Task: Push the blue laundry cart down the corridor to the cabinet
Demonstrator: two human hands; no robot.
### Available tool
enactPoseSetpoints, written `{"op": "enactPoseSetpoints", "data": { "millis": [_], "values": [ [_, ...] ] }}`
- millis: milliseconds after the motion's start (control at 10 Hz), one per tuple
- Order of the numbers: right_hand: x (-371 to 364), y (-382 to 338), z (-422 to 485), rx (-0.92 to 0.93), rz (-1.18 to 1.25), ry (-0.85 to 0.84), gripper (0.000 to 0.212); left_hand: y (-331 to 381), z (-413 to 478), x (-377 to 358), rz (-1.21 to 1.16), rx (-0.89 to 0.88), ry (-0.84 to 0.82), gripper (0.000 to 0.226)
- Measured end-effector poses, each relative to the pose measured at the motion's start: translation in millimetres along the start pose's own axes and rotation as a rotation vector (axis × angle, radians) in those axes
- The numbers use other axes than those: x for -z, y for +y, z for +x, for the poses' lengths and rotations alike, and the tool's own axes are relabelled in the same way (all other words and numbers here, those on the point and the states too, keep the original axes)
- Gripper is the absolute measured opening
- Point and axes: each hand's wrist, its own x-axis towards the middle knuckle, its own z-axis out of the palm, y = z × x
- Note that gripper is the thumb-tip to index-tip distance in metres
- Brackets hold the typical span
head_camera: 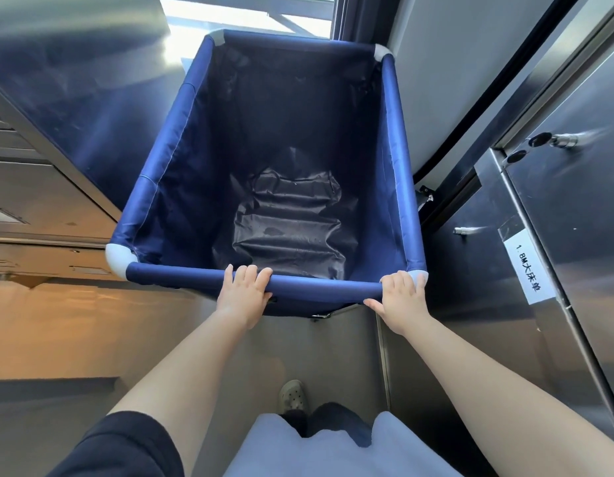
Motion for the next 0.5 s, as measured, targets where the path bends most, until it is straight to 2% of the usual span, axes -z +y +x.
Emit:
{"op": "enactPoseSetpoints", "data": {
  "millis": [200, 400, 500],
  "values": [
    [1.3, 3.7, -11.2, 0.154, 0.267, 0.185, 0.038, 3.9, -24.0, 5.0, -0.052, 0.087, -0.007, 0.06],
    [18.4, -11.8, -23.4, 0.271, 0.364, 0.095, 0.046, 19.5, -40.3, 26.9, -0.063, 0.127, -0.103, 0.061],
    [41.3, -24.6, -19.6, 0.335, 0.376, 0.149, 0.047, 23.9, -39.9, 50.3, -0.034, 0.071, -0.04, 0.064]
  ]
}}
